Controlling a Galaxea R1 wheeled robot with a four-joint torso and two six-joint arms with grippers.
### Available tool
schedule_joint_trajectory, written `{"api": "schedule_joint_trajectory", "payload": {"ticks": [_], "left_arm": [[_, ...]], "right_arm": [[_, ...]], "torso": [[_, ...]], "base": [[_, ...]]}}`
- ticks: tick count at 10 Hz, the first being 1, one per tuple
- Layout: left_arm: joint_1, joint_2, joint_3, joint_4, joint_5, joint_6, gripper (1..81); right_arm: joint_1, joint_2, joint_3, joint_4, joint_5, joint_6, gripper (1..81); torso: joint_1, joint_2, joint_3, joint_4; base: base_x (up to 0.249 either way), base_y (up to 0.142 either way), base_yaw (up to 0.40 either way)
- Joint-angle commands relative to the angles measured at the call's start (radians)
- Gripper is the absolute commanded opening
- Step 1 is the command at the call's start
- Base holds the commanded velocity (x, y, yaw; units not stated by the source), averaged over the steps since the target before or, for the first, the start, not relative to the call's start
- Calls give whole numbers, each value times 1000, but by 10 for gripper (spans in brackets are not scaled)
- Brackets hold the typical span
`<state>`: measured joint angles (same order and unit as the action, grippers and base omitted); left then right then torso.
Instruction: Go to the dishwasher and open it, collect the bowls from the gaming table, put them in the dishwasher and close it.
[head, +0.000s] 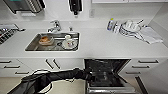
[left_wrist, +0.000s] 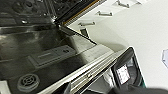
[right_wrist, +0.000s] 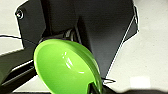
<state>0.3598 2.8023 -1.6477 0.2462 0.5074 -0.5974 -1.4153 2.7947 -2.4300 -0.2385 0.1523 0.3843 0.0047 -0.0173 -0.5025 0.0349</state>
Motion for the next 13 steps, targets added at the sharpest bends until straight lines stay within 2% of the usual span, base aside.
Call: {"api": "schedule_joint_trajectory", "payload": {"ticks": [1, 4, 6, 7, 9, 11, 12, 13], "left_arm": [[107, -258, 212, 116, 22, 36, 811], [326, -348, 229, 246, 14, 39, 811], [484, -358, 201, 349, -41, 39, 811], [544, -362, 174, 376, -64, 39, 811], [656, -351, 59, 401, -167, 41, 811], [739, -316, -69, 424, -204, 42, 811], [776, -297, -126, 436, -213, 45, 811], [816, -279, -188, 440, -267, 45, 811]], "right_arm": [[-3, -230, 221, -4, 25, 79, 10], [52, -386, 379, -4, 35, 123, 10], [100, -464, 472, -4, 49, 146, 10], [132, -500, 521, -4, 49, 162, 10], [207, -580, 663, -4, 49, 172, 10], [279, -646, 770, -2, 46, 186, 10], [316, -660, 781, -1, 41, 200, 10], [360, -672, 796, -1, 38, 217, 10]], "torso": [[0, 0, 0, 0], [0, 0, 0, 0], [0, 0, 0, 0], [0, 0, 0, 0], [0, 0, 0, 0], [0, 0, 0, 0], [0, 0, 0, 0], [0, 0, 0, 0]], "base": [[0, 0, 0], [0, 0, 0], [0, 0, 0], [0, 0, 0], [0, 0, 0], [0, 0, 0], [0, 0, 0], [0, 0, 0]]}}
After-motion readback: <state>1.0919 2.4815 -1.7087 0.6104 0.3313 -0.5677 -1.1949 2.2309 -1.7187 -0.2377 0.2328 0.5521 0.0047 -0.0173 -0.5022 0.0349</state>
